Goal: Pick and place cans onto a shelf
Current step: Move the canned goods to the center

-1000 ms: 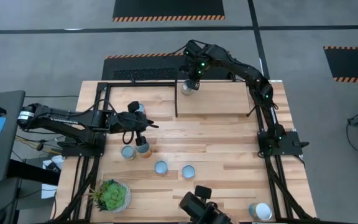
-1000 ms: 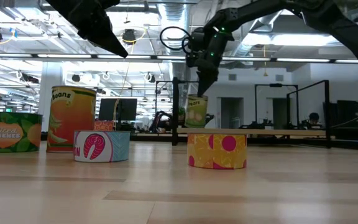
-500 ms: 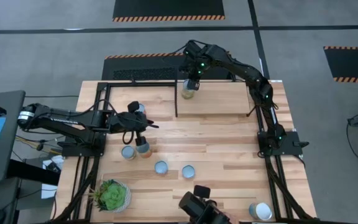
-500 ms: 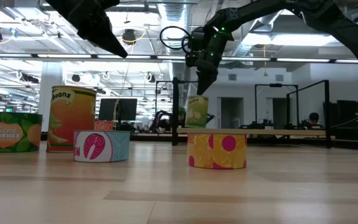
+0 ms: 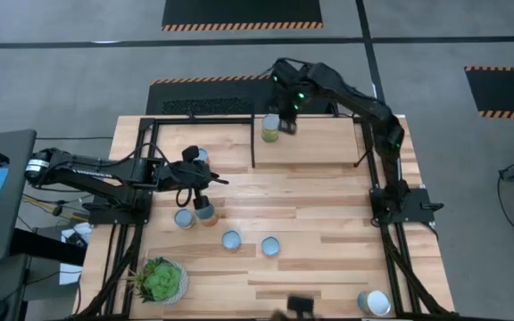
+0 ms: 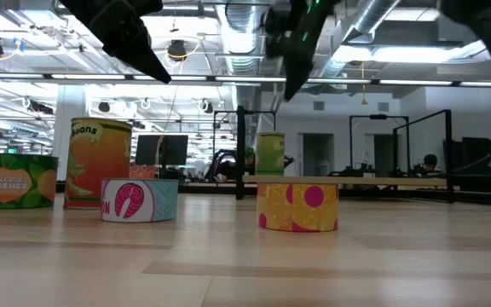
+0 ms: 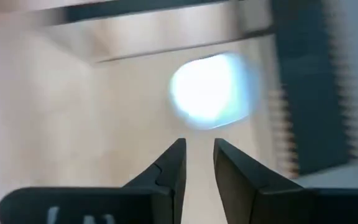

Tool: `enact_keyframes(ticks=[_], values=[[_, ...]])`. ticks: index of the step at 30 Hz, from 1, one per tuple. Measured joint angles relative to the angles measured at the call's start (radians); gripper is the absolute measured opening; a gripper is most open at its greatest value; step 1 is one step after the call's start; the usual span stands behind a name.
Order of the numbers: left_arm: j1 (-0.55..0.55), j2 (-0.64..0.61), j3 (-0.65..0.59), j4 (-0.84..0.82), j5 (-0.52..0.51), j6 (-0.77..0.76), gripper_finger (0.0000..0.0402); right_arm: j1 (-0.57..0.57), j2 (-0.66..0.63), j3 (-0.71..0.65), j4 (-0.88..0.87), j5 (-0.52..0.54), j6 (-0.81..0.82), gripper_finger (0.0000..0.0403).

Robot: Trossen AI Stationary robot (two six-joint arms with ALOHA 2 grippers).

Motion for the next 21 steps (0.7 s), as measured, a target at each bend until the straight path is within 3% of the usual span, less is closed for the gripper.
enact_keyframes(ticks=[4,11,18,21], values=[[0.0,0.0,0.0,-0.001,0.0,0.0,0.0,0.099,-0.08,-0.004,-0.215,-0.108,0.051,0.01],[-0.003,0.0,0.0,-0.038,0.042,-0.051,0.0,0.302,-0.338,-0.238,-0.195,-0.111,0.083,0.0098],[-0.047,-0.005,0.001,-0.324,0.143,-0.487,0.0,0.413,-0.586,-0.599,0.06,-0.102,0.131,0.0097],[-0.083,-0.016,0.033,-0.486,0.236,-0.618,0.0,0.421,-0.647,-0.714,0.105,-0.101,0.157,0.0097]])
